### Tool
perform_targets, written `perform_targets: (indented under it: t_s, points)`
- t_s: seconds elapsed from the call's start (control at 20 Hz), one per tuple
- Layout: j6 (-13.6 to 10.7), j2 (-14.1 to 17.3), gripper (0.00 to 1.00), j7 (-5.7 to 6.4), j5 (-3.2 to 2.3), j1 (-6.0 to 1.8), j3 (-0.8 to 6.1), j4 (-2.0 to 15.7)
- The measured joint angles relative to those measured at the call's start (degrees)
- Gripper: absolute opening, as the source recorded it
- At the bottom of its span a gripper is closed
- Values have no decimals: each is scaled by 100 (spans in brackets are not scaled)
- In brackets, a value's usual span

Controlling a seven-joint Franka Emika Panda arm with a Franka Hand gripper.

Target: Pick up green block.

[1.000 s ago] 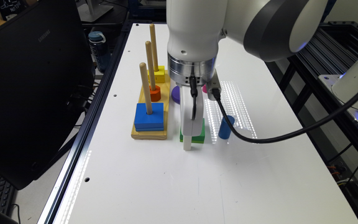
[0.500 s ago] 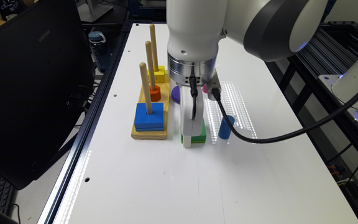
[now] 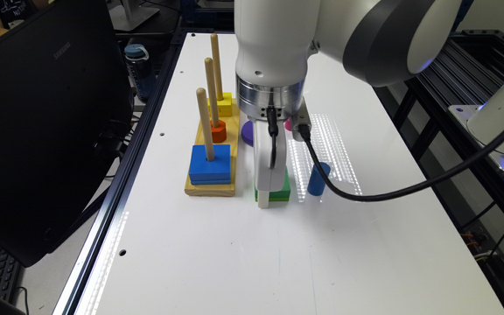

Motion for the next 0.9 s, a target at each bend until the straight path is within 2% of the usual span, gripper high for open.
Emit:
perform_targets:
  t_s: [0.4, 0.45, 0.9]
  points:
    - [0, 0, 100, 0, 0, 0, 0, 0]
    - [0, 0, 0, 0, 0, 0, 0, 0]
    - [0, -1, 0, 0, 0, -1, 1, -1]
